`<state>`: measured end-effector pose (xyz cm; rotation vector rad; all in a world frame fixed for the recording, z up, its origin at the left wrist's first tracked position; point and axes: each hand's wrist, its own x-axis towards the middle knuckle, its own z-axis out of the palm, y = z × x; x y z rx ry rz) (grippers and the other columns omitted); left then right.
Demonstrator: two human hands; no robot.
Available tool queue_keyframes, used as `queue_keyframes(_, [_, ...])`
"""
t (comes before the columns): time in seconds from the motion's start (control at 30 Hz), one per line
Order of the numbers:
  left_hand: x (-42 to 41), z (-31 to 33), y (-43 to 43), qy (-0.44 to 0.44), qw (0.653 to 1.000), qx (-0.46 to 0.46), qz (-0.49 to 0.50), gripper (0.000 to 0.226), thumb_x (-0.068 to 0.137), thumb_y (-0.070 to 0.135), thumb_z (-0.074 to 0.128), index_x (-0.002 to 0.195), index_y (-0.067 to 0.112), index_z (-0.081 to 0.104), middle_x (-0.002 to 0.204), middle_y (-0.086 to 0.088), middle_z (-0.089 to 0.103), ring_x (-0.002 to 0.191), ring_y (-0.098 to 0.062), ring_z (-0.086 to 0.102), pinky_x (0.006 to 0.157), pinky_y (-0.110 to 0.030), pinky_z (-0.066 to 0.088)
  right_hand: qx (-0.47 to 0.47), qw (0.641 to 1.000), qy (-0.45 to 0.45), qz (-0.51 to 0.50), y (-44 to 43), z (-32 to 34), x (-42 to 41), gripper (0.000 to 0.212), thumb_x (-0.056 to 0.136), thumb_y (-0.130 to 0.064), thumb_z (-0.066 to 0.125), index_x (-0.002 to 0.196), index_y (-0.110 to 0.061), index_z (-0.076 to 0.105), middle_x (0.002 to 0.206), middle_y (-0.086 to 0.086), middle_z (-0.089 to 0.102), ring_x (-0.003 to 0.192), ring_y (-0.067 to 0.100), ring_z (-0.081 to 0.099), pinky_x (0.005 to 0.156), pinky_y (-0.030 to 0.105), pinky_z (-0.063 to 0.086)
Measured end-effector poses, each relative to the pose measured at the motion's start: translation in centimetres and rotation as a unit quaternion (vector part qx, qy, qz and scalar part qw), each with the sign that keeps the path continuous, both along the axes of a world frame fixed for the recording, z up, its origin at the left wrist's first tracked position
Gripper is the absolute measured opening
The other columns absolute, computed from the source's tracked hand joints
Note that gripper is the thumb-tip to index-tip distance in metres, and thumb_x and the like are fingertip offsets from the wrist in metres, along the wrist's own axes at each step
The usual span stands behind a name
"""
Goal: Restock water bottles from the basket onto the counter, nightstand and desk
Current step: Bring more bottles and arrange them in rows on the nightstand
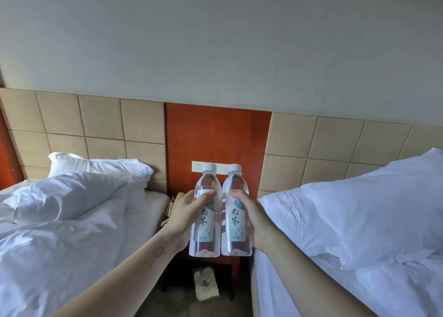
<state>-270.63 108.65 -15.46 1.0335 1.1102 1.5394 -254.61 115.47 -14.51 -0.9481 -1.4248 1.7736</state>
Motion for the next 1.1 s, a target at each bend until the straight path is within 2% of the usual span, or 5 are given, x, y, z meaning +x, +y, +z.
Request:
queue_keyframes(0.2, [-4.2, -0.4, 12.6, 0.000, 0.999, -0.014, -0.044, 0.057, 0.079, 0.039, 0.075, 0.122, 0.007, 0.057, 0.113, -0.022, 0.068, 0.102, -0.039, 0.067, 0.086, -0.053, 0.055, -0.018, 0.998, 0.016, -0.057, 11.1, -0.1, -3.8, 0.052, 0.075, -0.048, 0.074, 0.111, -0.011, 0.066, 0.088, 0.013, 0.071, 0.081, 0.030, 0.069, 0.091, 0.051, 0.052])
queue_keyframes(0.4, [-7.1, -0.4, 22.7, 0.036, 0.997, -0.026, -0.069, 0.060, 0.077, 0.041, 0.075, 0.125, 0.009, 0.056, 0.112, -0.016, 0.070, 0.103, -0.035, 0.068, 0.097, -0.058, 0.049, -0.019, 0.996, 0.048, -0.073, 19.9, -0.8, -6.1, 0.041, 0.074, -0.044, 0.078, 0.103, -0.016, 0.068, 0.084, 0.010, 0.073, 0.073, 0.025, 0.072, 0.066, 0.036, 0.056])
queue_keyframes(0.53, [-7.8, -1.7, 28.8, 0.040, 0.995, -0.047, -0.077, 0.071, 0.068, 0.047, 0.078, 0.124, 0.009, 0.055, 0.109, -0.013, 0.072, 0.101, -0.030, 0.070, 0.101, -0.056, 0.046, -0.021, 0.997, 0.055, -0.053, 25.7, -2.6, -6.6, 0.032, 0.069, -0.044, 0.083, 0.093, -0.025, 0.072, 0.089, 0.011, 0.072, 0.080, 0.028, 0.071, 0.071, 0.040, 0.054])
queue_keyframes(0.73, [-8.3, -4.3, 38.3, 0.031, 0.995, -0.076, -0.061, 0.099, 0.060, 0.052, 0.082, 0.141, 0.012, 0.041, 0.125, -0.010, 0.065, 0.114, -0.029, 0.063, 0.107, -0.052, 0.041, -0.018, 0.998, 0.011, -0.063, 35.4, -5.0, -7.1, 0.048, 0.066, -0.046, 0.083, 0.105, -0.021, 0.069, 0.095, 0.013, 0.072, 0.088, 0.031, 0.069, 0.087, 0.053, 0.051])
queue_keyframes(1.1, [-8.7, -10.7, 54.6, 0.065, 0.994, -0.087, 0.005, 0.059, 0.065, 0.047, 0.082, 0.113, 0.021, 0.061, 0.100, 0.012, 0.072, 0.096, -0.013, 0.070, 0.093, -0.042, 0.053, 0.002, 0.996, -0.055, -0.074, 53.3, -10.0, -7.7, 0.040, 0.077, -0.039, 0.078, 0.106, -0.016, 0.064, 0.094, 0.015, 0.072, 0.082, 0.028, 0.070, 0.083, 0.047, 0.055])
